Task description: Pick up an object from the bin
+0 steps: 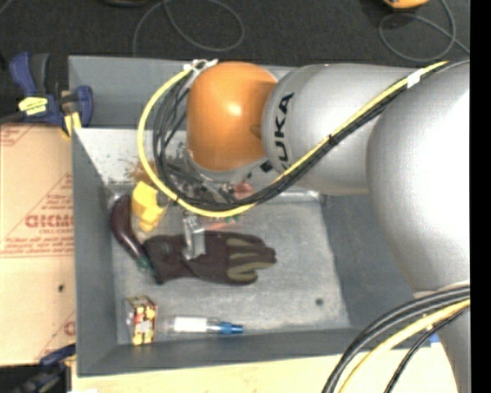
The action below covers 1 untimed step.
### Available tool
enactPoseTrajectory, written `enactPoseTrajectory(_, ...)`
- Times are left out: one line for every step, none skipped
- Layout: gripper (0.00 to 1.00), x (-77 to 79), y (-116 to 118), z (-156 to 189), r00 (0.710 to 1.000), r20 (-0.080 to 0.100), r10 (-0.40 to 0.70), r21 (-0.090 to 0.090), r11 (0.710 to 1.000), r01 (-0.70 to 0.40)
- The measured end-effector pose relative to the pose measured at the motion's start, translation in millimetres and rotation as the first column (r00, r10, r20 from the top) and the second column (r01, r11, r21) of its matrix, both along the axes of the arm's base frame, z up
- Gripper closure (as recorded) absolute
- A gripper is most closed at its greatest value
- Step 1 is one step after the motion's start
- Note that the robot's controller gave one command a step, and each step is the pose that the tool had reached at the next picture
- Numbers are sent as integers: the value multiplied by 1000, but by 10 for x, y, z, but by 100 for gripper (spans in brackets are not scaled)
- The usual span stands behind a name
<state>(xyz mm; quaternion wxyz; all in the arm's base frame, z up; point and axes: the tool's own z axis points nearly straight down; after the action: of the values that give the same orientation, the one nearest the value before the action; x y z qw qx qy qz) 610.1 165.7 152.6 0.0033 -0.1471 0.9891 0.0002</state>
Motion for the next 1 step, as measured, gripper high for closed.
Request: enactPoseTrajectory(0,178,-44,-461,1000,22,17,5,1000,-17)
